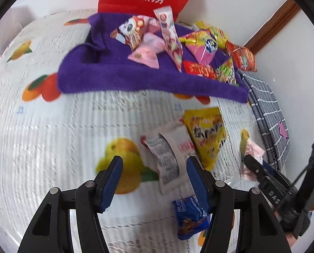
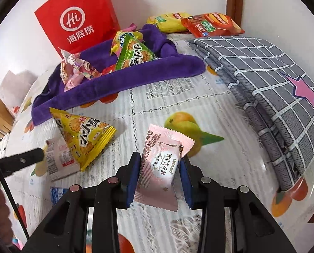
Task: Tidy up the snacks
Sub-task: 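Grasp the pink packet with the right gripper while the left grasps the white sachet, then lift the pink packet with the right gripper while the left lifts the white sachet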
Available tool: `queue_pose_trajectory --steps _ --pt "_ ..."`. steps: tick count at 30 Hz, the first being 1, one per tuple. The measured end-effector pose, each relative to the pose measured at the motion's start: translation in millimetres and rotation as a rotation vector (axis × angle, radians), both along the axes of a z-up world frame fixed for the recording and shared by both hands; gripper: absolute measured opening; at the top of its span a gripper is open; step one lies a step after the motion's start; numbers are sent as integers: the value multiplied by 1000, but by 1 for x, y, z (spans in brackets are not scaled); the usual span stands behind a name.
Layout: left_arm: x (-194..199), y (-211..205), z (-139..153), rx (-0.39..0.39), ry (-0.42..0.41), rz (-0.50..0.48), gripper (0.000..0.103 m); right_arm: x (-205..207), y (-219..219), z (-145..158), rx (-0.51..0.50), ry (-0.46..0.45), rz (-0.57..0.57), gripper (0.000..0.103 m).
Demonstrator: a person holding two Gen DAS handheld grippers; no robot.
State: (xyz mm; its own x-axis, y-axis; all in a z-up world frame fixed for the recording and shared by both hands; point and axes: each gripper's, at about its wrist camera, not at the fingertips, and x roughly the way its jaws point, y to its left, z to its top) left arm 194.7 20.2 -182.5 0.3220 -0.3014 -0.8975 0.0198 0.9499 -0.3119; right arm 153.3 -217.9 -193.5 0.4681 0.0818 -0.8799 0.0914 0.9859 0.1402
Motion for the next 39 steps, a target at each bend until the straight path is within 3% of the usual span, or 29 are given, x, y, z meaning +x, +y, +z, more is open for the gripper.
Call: queue_pose_trajectory --steps 6,16,23,33,34,36,39 --pt "3 -21 -13 -7 36 21 61 -13 -17 3 40 2 -14 37" --pt "16 -51 -17 106 -23 38 73 -22 -30 -1 66 9 2 37" --pt "7 -60 -20 260 -76 -36 73 -24 -28 -1 79 4 26 38" --pt "10 -69 -24 314 -86 -4 81 -25 -27 0 87 2 33 38" --pt "10 -69 -24 313 -92 -1 80 -26 -28 1 84 0 31 38" --pt "12 -71 -23 318 -107 -2 63 -27 -31 4 76 -5 25 38" --pt "13 -68 -19 304 -111 -1 51 -29 -35 9 69 -13 13 38"
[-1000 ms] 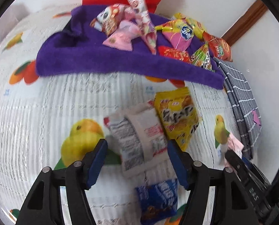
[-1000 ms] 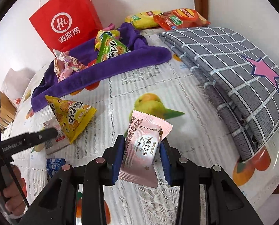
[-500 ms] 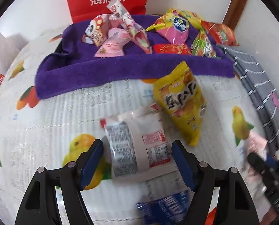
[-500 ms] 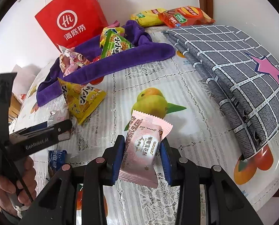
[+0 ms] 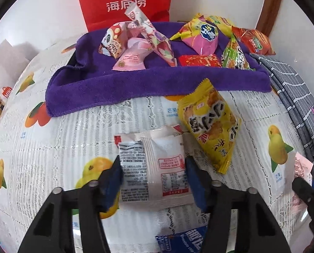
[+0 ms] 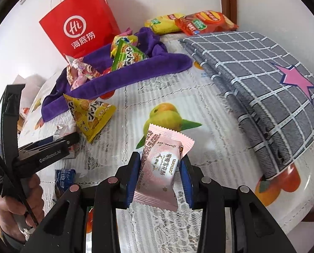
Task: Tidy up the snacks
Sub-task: 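Lift the pink packet with the right gripper while the left lifts the white sachet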
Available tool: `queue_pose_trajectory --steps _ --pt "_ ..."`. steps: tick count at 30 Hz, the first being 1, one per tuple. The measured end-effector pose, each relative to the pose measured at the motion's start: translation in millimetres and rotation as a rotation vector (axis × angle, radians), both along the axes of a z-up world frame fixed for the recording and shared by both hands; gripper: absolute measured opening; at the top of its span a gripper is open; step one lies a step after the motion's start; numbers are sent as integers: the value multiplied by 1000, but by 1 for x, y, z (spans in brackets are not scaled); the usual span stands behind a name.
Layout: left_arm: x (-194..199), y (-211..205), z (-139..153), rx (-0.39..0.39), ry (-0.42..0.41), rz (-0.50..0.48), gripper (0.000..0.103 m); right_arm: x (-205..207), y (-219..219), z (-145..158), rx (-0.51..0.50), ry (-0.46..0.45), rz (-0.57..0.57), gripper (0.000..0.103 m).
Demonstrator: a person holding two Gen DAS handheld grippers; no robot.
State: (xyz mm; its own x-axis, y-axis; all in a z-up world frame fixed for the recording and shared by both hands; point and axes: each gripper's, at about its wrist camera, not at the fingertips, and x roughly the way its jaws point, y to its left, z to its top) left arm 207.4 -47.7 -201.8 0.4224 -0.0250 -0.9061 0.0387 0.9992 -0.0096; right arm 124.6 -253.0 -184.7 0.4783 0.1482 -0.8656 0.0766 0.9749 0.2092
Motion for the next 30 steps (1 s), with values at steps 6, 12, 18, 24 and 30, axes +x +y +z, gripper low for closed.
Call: queue_pose_trajectory --steps 6,12,18,24,30 --pt "-6 21 5 -99 29 -16 46 0 2 13 -20 -26 1 37" --pt "-16 41 24 -115 -16 -6 45 9 19 34 -47 -71 36 38" --pt "-9 58 64 -111 -110 -4 45 31 35 63 -73 -139 67 38" --pt "9 71 103 -121 -197 -8 46 67 49 99 -99 -212 77 38" --pt "32 78 131 -112 -251 -5 46 98 64 125 -110 -266 94 38"
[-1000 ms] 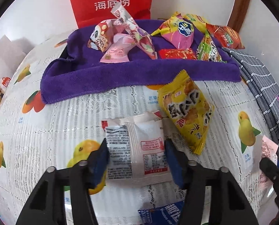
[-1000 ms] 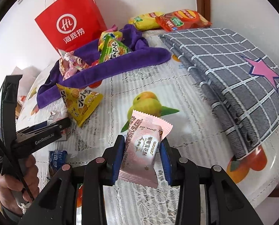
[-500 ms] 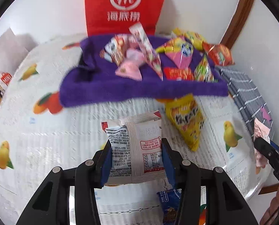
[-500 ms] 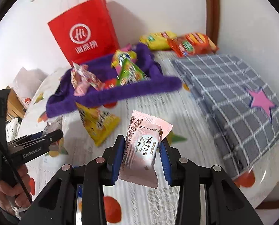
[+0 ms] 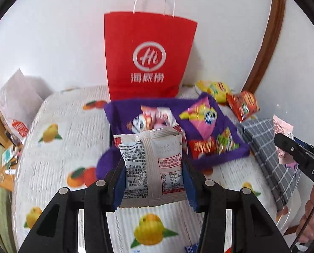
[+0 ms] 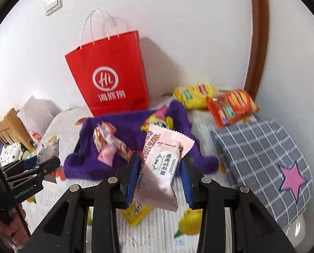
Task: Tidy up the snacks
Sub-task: 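Lift the pink packet with the right gripper while the left lifts the white sachet, then carry the pink packet and white sachet with both grippers over the purple towel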
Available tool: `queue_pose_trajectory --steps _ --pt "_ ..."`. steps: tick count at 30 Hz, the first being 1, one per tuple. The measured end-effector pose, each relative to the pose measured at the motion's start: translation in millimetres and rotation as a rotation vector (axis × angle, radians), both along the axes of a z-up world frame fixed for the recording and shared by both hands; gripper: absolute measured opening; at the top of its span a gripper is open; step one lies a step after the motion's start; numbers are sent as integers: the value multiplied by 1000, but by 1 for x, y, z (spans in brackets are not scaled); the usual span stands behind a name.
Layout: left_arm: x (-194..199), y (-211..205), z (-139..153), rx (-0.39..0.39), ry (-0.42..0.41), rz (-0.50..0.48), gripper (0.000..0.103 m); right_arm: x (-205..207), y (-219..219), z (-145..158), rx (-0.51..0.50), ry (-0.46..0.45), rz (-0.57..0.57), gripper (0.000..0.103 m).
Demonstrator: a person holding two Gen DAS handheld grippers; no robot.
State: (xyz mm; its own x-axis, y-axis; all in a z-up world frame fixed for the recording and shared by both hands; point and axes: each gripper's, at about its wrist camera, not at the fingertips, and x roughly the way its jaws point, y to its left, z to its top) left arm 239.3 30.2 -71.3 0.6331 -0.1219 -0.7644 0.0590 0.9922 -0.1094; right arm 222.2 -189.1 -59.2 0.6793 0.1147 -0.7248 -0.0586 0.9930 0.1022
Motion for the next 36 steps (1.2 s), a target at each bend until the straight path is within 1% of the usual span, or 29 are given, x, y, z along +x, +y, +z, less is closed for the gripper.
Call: queue_pose_trajectory --steps 4,10,16,22,25,31,34,36 --pt "15 3 10 0 -19 2 46 22 12 5 -20 -9 18 38" --pt "44 7 9 -4 -17 12 46 51 28 -8 -36 6 45 38" --pt "67 10 -3 -2 -2 20 46 77 35 -23 -24 27 55 38" --pt "87 11 -19 -6 32 22 46 99 37 -33 4 37 53 38" --pt "97 10 -26 -5 45 21 46 106 42 -38 -6 41 60 38" --pt "114 12 -39 -36 70 28 46 127 49 -51 -25 67 58 38" --pt "119 10 -43 -23 81 13 46 135 51 -53 -36 69 57 38" --pt "120 12 -46 -33 89 16 46 139 52 -55 -42 71 57 38"
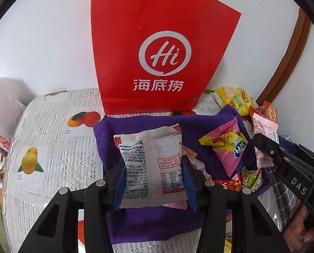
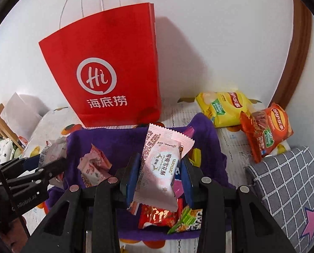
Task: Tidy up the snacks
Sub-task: 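Carry the pink packet and white sachet with both grippers over the purple towel, then open the right gripper to drop the pink packet while the left drops the sachet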
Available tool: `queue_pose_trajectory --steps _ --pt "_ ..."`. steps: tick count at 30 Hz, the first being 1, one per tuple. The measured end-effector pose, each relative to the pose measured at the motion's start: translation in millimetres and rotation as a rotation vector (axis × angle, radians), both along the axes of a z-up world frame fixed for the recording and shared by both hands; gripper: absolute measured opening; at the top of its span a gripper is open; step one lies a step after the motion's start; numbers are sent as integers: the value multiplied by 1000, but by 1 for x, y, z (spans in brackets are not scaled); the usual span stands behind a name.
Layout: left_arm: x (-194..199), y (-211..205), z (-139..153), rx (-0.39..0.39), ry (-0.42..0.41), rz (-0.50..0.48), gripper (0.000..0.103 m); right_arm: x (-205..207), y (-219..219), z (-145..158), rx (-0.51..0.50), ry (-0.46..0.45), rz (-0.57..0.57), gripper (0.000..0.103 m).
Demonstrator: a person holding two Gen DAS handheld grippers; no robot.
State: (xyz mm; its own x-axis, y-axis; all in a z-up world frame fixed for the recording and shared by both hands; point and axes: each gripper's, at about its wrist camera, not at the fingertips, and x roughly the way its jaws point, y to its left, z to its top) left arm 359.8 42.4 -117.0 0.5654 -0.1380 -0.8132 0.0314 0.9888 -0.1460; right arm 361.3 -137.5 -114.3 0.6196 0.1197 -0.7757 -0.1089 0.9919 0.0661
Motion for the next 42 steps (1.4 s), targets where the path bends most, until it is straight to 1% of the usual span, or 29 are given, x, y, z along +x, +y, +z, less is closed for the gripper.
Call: queue_pose_trajectory --steps 3,9,15,21,25,31,35,38,42 --pt "2 2 -4 -4 9 5 46 7 2 -5 -8 6 -1 38" --pt "5 2 -11 -2 23 5 46 17 -1 -18 8 32 -1 38" --pt "8 3 -18 -2 38 11 46 28 0 -34 6 86 4 38" --pt "8 -1 -21 -6 46 -4 46 23 0 -36 16 90 9 37" --pt "7 -2 -19 -2 42 -10 46 21 5 -36 12 90 26 34" --pt "8 -3 -22 -4 49 -15 46 20 6 -35 12 86 29 34" --pt "10 -2 -25 -30 62 -17 46 19 0 -34 20 100 20 34" --pt "11 -2 -29 -64 82 -23 46 15 -6 -30 31 97 8 34" --pt "11 -3 -32 -73 88 -26 46 7 -12 -25 37 87 7 36"
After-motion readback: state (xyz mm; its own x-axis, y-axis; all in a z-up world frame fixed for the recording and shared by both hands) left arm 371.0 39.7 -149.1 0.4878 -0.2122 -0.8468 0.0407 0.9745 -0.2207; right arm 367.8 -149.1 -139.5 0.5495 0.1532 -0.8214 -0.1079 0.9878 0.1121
